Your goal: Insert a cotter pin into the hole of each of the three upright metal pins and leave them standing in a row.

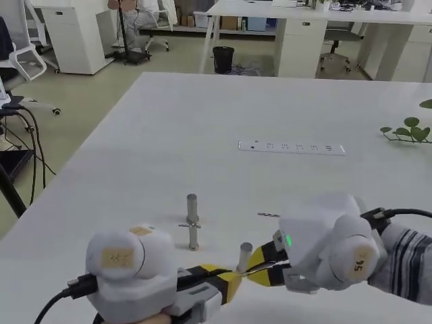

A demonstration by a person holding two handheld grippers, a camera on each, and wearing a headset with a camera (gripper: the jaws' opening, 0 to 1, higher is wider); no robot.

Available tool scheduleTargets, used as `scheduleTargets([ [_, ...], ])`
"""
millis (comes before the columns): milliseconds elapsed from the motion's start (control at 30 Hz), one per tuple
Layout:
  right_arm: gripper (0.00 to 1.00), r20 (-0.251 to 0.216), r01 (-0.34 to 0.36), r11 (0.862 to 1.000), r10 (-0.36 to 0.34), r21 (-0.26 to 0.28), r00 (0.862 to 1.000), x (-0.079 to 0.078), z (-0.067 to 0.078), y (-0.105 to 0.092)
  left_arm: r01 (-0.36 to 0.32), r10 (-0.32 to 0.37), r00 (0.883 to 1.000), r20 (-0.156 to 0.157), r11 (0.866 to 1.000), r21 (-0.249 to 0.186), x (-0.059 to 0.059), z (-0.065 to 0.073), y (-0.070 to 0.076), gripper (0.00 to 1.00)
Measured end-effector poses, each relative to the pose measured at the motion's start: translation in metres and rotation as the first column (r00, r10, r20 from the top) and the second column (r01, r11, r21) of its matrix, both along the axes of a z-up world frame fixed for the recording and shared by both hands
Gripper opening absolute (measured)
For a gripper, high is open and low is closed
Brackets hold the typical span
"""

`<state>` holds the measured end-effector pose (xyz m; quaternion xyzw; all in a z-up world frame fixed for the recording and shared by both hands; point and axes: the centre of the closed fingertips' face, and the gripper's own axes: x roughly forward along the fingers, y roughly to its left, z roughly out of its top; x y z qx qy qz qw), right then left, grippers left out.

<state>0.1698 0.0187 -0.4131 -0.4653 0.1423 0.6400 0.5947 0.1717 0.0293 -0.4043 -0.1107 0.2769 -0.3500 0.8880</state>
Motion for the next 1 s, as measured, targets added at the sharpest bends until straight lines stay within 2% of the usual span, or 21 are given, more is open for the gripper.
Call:
scheduleTargets([
  [133, 0.00, -0.001, -0.004, 1.000, 0.004, -0.002, 1.000, -0.001, 0.000, 0.000, 0.005, -0.005, 1.000, 0.001, 1.000, -0.004, -0.002, 0.001, -0.002, 0.01],
  [233, 0.00, -0.003, 0.002, 1.000, -0.002, 0.002, 1.000, -0.001, 0.000, -0.001, 0.035, -0.035, 0.999, 0.021, 0.999, 0.002, -0.004, 0.003, -0.006, 0.00],
  [267, 0.00, -0.007, 0.003, 1.000, -0.003, 0.002, 1.000, -0.002, -0.001, -0.001, 0.037, -0.037, 0.999, 0.031, 0.999, 0.017, -0.004, 0.003, -0.006, 0.00],
  [300, 0.00, -0.005, 0.003, 1.000, -0.003, 0.002, 1.000, -0.002, -0.001, -0.001, 0.058, -0.061, 0.997, 0.053, 0.997, 0.051, -0.005, 0.002, -0.006, 0.00],
  [433, 0.00, -0.014, 0.014, 1.000, -0.014, 0.004, 1.000, -0.003, -0.001, -0.003, 0.098, -0.108, 0.989, 0.096, 0.989, 0.112, -0.007, 0.002, -0.009, 0.00],
  [533, 0.00, -0.039, 0.033, 0.999, -0.032, 0.008, 0.999, -0.003, -0.001, -0.005, 0.133, -0.157, 0.978, 0.138, 0.976, 0.169, -0.009, 0.003, -0.011, 0.00],
  [700, 0.01, -0.074, 0.072, 0.997, -0.071, 0.008, 0.995, 0.001, -0.004, -0.010, 0.175, -0.214, 0.960, 0.180, 0.962, 0.208, -0.010, 0.006, -0.013, 0.00],
  [767, 0.02, -0.093, 0.083, 0.996, -0.081, 0.020, 0.992, 0.001, -0.003, -0.010, 0.190, -0.237, 0.952, 0.195, 0.954, 0.231, -0.011, 0.006, -0.014, 0.00],
  [800, 0.02, -0.102, 0.085, 0.996, -0.082, 0.022, 0.991, 0.000, -0.003, -0.010, 0.203, -0.258, 0.944, 0.207, 0.946, 0.253, -0.012, 0.007, -0.014, 0.00],
  [867, 0.02, -0.135, 0.095, 0.995, -0.091, 0.024, 0.987, -0.002, -0.003, -0.011, 0.214, -0.266, 0.942, 0.202, 0.945, 0.248, -0.012, 0.008, -0.015, 0.00],
  [933, 0.03, -0.172, 0.109, 0.993, -0.102, 0.033, 0.980, -0.004, -0.004, -0.010, 0.236, -0.287, 0.934, 0.214, 0.943, 0.234, -0.013, 0.012, -0.018, 0.00],
  [1000, 0.02, -0.212, 0.131, 0.990, -0.119, 0.044, 0.970, -0.005, -0.003, -0.010, 0.251, -0.310, 0.924, 0.224, 0.933, 0.257, -0.013, 0.013, -0.018, 0.00],
])
